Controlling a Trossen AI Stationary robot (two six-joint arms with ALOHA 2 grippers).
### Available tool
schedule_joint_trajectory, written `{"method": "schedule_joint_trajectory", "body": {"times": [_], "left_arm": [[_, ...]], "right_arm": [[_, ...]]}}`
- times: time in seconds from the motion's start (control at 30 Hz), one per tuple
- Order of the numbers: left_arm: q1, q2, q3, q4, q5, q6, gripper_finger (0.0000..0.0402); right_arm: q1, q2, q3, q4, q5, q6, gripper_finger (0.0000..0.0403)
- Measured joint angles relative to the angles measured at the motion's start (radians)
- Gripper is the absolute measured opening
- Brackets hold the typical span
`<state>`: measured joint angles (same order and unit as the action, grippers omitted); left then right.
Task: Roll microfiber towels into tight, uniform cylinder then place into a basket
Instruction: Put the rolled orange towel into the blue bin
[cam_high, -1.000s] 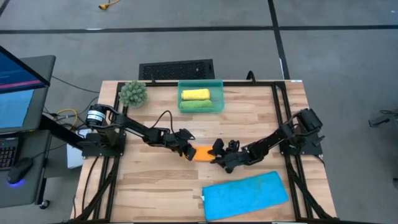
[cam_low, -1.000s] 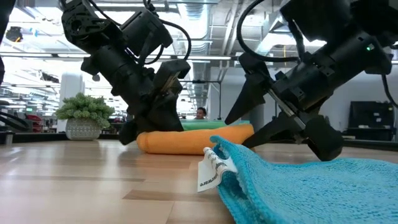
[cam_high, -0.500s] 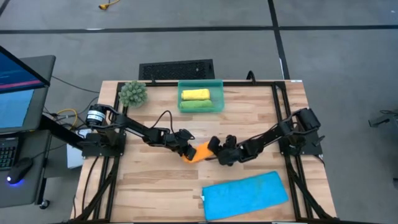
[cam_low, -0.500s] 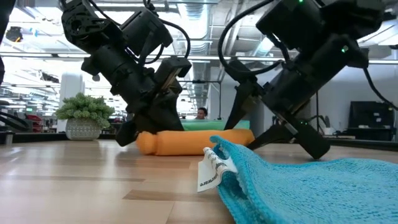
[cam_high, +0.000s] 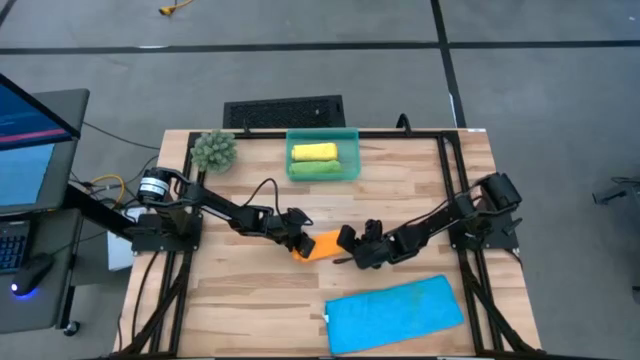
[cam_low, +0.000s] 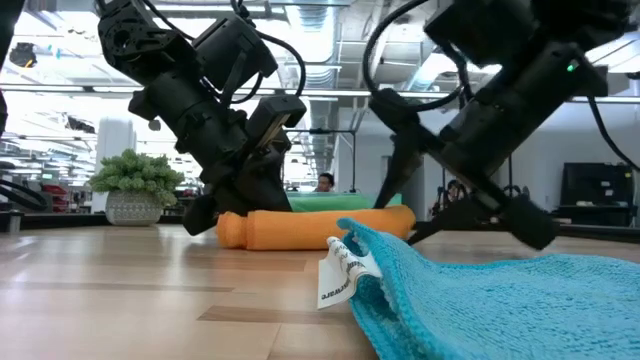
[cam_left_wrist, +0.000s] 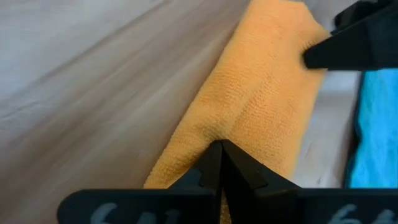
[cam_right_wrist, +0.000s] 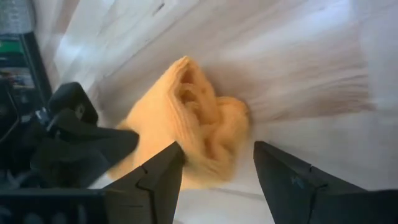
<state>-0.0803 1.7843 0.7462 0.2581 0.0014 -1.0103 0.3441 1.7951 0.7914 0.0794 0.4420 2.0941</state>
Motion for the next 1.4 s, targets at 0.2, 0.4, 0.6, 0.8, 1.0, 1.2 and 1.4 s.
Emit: {"method": "schedule_joint_trajectory", "body": {"times": [0.2, 0.4, 0.6, 0.8, 1.0, 1.2, 1.4], "left_arm": [[0.000, -0.001, 0.001, -0.018, -0.014, -0.005, 0.0000], [0.000, 0.000, -0.001, 0.007, -0.017, -0.055, 0.0000], [0.000, 0.001, -0.002, 0.049, -0.048, -0.092, 0.0000], [0.000, 0.001, -0.002, 0.051, -0.064, -0.093, 0.0000], [0.000, 0.001, -0.002, 0.053, -0.064, -0.099, 0.0000], [-0.004, 0.001, -0.002, 0.055, -0.033, -0.107, 0.0000], [-0.018, 0.001, -0.002, 0.055, -0.032, -0.105, 0.0000]], "right_arm": [[0.060, -0.085, 0.000, -0.095, 0.003, 0.002, 0.0221], [0.145, -0.126, 0.001, -0.100, 0.120, 0.120, 0.0221], [0.161, -0.053, 0.001, 0.005, 0.141, 0.210, 0.0221], [0.137, 0.073, 0.004, 0.307, 0.223, 0.211, 0.0221], [0.100, 0.151, 0.023, 0.391, 0.229, 0.216, 0.0221], [0.073, 0.170, 0.096, 0.277, 0.204, 0.222, 0.0221], [0.043, 0.169, 0.116, 0.173, 0.173, 0.225, 0.0221]]}}
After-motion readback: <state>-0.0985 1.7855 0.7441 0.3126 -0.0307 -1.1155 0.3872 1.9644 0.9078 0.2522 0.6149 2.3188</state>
